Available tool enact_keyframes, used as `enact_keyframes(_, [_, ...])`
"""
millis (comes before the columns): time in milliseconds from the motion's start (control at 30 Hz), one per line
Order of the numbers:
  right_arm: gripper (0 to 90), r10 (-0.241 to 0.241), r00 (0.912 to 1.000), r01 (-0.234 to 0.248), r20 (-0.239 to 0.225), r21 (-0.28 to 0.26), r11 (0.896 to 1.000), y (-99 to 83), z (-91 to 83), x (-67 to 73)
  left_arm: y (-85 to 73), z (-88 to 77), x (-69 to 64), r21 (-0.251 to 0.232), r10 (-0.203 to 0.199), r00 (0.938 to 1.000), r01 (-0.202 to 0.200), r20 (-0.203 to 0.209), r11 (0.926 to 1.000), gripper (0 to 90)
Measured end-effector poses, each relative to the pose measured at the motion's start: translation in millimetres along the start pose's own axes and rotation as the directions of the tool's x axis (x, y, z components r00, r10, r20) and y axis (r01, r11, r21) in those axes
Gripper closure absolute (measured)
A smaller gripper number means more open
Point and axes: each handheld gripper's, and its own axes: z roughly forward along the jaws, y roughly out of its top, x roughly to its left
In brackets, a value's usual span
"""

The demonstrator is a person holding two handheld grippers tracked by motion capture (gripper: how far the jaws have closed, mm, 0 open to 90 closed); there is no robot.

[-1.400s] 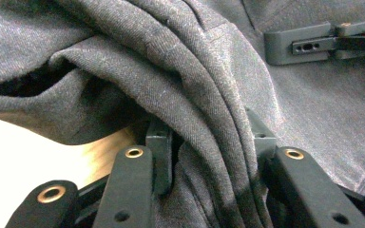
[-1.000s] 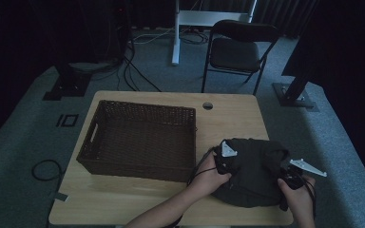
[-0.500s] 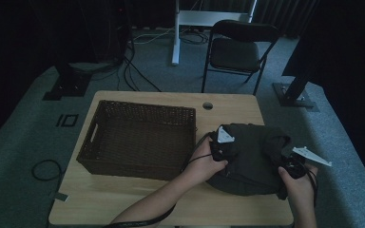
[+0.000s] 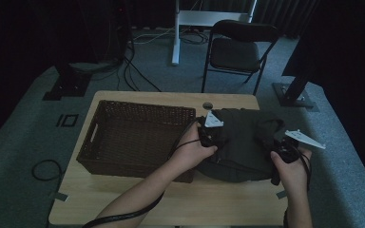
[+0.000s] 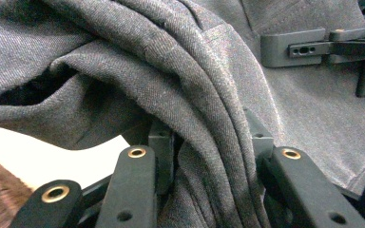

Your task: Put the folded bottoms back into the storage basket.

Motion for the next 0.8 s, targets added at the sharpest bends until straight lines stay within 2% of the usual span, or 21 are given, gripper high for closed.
enact_keyframes(233, [63.5,-0.012,0.9998,0.012,-0.015,-0.014,1.000,15.6,8.0,18.0,7.3,-18.9,14.2,-0.018,-0.001,0.9999,0.001,-0.013,0.9998,66.6])
enact_keyframes(300, [63.5,-0.014,0.9998,0.014,-0.017,-0.016,1.000,17.6,9.4,20.6,7.3,-18.9,14.2,-0.018,-0.001,0.9999,0.001,-0.013,0.9998,66.6])
enact_keyframes(333, [63.5,-0.014,0.9998,0.014,-0.017,-0.016,1.000,17.6,9.4,20.6,8.6,-25.3,19.1,-0.022,0.001,0.9998,-0.001,-0.022,0.9998,66.6])
enact_keyframes(400, [63.5,-0.015,0.9995,0.015,-0.027,-0.020,1.000,23.4,14.9,29.1,9.1,-30.3,23.8,-0.023,0.004,0.9997,-0.004,-0.024,0.9997,66.6])
enact_keyframes(800, [63.6,-0.031,0.9977,0.029,-0.060,-0.024,0.999,33.6,39.3,61.1,-0.8,-56.7,52.5,-0.039,-0.029,0.9974,0.026,-0.066,0.9989,66.6])
